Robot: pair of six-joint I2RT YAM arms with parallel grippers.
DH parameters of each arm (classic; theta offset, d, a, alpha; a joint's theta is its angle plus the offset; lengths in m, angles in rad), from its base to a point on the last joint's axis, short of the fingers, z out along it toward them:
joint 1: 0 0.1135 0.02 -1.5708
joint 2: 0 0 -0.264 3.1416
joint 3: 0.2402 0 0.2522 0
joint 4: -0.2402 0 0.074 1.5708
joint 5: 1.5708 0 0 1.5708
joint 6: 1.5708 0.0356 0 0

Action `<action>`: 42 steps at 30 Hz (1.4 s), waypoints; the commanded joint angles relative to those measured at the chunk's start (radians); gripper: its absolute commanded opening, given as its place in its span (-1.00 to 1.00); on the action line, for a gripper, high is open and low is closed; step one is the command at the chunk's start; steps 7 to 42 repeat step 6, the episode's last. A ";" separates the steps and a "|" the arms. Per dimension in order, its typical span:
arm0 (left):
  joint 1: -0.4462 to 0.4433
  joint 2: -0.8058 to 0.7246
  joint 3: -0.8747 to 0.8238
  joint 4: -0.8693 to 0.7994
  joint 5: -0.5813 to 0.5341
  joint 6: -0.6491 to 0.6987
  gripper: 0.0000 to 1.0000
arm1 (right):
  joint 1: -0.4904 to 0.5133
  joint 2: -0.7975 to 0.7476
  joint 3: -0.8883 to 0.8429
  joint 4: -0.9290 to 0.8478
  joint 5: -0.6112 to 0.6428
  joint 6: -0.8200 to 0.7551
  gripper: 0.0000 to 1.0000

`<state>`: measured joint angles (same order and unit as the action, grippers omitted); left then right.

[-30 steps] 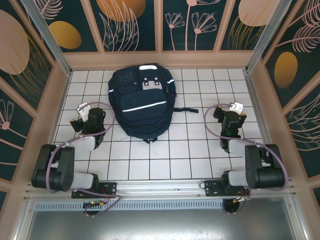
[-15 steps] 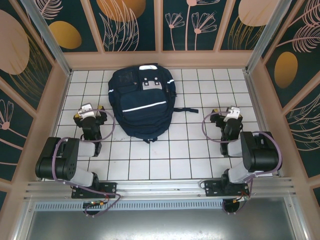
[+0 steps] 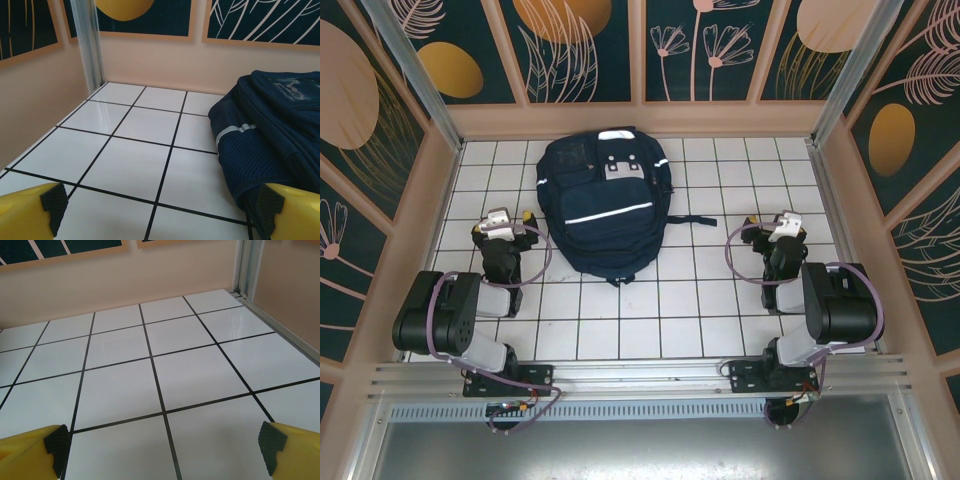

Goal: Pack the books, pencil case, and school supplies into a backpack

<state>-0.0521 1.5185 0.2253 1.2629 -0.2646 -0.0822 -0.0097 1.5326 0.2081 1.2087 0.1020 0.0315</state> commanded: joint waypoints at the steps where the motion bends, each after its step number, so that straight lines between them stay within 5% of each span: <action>1: 0.006 0.002 -0.006 0.047 0.019 0.011 0.97 | -0.006 0.006 0.016 0.055 -0.027 -0.004 0.97; 42: 0.006 0.002 -0.007 0.047 0.022 0.011 0.98 | -0.006 0.006 0.016 0.055 -0.027 -0.004 0.97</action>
